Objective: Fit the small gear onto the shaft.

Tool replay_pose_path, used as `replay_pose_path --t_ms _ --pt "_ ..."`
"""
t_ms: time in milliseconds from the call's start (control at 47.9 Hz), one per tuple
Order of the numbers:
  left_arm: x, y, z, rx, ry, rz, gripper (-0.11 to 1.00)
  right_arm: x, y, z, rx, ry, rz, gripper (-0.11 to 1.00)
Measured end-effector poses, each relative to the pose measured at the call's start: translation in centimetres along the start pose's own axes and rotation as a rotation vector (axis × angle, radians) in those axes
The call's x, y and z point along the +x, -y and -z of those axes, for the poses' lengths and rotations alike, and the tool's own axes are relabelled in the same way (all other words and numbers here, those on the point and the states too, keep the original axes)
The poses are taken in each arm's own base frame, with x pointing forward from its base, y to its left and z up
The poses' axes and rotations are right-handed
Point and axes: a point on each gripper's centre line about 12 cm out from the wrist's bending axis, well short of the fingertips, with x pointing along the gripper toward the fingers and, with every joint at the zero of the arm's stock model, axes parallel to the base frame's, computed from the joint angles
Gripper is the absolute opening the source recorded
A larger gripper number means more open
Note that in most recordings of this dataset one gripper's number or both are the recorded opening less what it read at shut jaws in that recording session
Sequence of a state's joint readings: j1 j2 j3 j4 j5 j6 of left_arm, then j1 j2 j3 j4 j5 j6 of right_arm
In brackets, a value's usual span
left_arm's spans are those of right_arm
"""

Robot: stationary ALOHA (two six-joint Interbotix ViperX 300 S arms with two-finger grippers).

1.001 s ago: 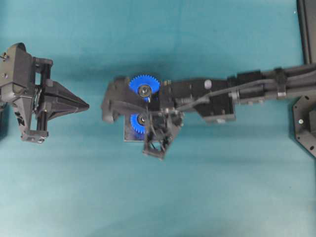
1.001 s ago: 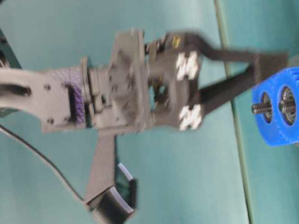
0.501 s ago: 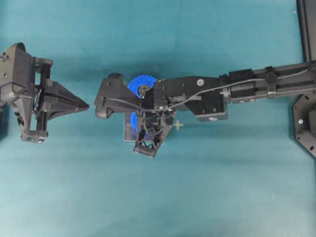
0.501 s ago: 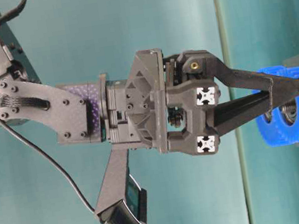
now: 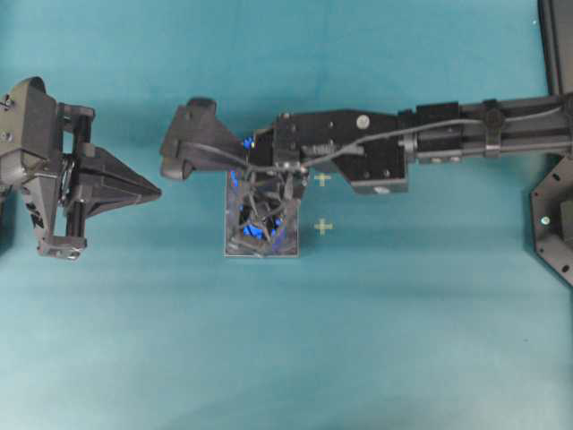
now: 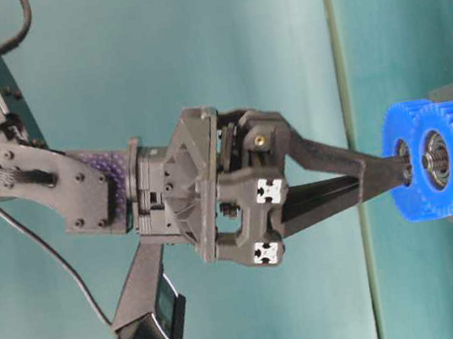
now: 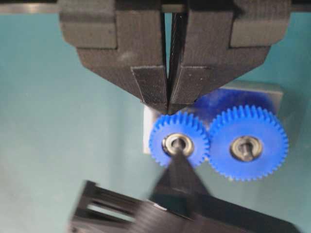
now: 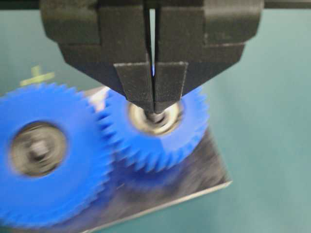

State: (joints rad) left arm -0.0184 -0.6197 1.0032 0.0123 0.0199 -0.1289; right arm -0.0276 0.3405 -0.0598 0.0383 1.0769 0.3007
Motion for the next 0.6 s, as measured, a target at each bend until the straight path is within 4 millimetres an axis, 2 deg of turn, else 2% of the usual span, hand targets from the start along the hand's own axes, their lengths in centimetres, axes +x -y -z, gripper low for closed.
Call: replay_pose_path --t_ms 334,438,605 --pt "0.0 0.0 0.0 0.0 -0.002 0.0 0.0 1.4 1.9 -0.6 0.035 -0.007 0.018 -0.01" --pt "0.0 0.0 0.0 0.0 0.0 0.0 0.0 1.8 2.1 0.2 0.035 -0.035 0.028 -0.01" --pt "-0.2 0.1 -0.1 -0.006 0.007 0.002 0.0 1.8 1.6 2.9 0.041 -0.104 0.018 -0.01"
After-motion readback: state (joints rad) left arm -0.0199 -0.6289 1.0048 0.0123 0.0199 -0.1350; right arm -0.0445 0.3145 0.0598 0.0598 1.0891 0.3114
